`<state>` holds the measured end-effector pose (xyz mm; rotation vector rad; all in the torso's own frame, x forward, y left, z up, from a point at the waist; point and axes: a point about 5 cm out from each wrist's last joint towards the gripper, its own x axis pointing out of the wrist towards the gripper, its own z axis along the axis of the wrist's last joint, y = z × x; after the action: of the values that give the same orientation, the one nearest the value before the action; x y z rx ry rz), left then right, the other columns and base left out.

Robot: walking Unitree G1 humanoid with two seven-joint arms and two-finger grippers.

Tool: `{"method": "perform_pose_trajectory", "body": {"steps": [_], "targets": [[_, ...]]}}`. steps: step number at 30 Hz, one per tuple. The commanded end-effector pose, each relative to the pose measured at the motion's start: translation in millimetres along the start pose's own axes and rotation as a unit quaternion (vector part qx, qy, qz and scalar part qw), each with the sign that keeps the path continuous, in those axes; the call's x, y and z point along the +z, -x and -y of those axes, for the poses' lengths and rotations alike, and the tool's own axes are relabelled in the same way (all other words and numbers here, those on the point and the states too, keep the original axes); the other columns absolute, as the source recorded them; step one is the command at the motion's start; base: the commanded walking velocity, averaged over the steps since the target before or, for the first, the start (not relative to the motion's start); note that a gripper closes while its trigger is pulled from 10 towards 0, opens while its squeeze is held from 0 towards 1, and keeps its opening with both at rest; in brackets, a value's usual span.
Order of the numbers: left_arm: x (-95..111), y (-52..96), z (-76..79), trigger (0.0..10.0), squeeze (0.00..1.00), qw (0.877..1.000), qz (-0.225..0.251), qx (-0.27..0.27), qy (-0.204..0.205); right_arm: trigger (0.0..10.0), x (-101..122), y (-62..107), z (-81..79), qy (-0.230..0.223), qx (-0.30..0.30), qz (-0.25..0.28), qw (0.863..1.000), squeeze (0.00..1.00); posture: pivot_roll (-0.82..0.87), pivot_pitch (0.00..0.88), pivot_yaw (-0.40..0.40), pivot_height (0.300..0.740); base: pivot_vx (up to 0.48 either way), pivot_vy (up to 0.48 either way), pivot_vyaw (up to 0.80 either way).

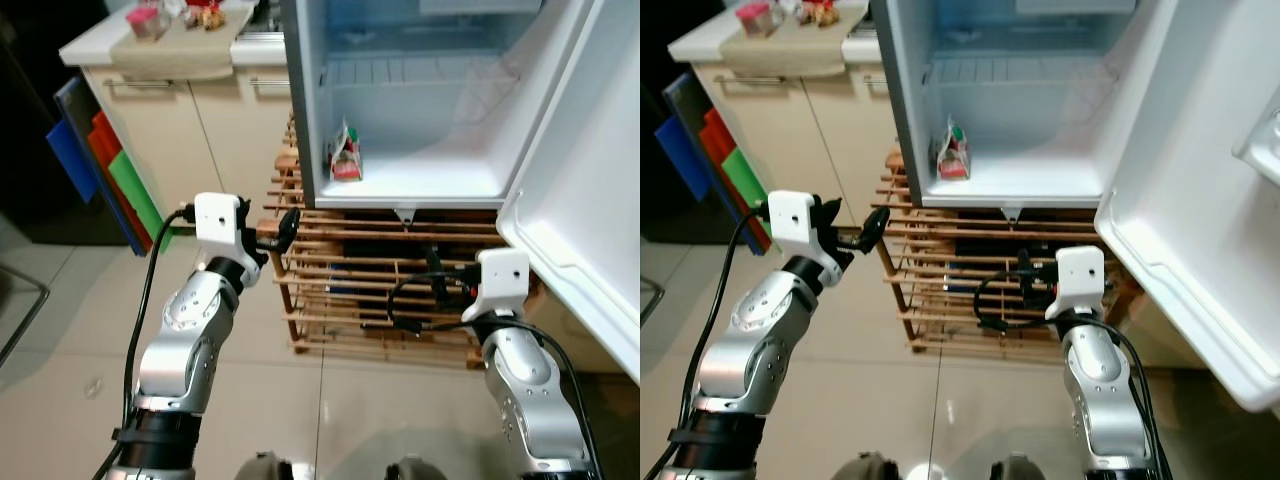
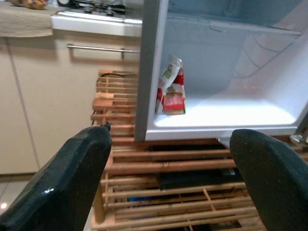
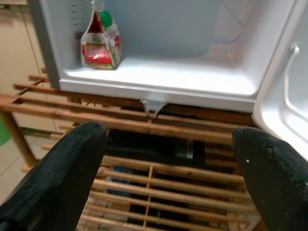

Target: Restocking fridge

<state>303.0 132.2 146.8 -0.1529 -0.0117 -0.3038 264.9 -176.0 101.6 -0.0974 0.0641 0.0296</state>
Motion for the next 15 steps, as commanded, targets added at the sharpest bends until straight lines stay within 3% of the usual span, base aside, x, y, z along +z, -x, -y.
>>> {"method": "perform_pose_trajectory", "body": {"steps": [1, 6, 15], "targets": [[0.0, 0.0, -2.6, 10.0, 0.00, 1.000, 0.002, 0.004, -0.005, 10.0, -1.7, 1.3, 0.8, -0.009, -0.005, -0.004, 1.000, 0.00, -0.10, 0.000, 0.082, 0.711, -0.337, 0.000, 0.00], [-0.8, -0.8, -0.7, 10.0, 0.00, 1.000, 0.001, 0.000, -0.009, 10.0, -1.9, 2.0, 1.8, -0.012, -0.009, -0.004, 1.000, 0.00, -0.11, 0.000, 0.085, 0.711, -0.336, 0.000, 0.00], [4.4, -3.7, 1.2, 10.0, 0.00, 1.000, 0.017, -0.020, -0.007, 10.0, -1.0, 3.2, 0.1, -0.007, -0.009, -0.001, 1.000, 0.00, -0.11, 0.000, 0.091, 0.711, 0.000, 0.000, 0.00]]}}
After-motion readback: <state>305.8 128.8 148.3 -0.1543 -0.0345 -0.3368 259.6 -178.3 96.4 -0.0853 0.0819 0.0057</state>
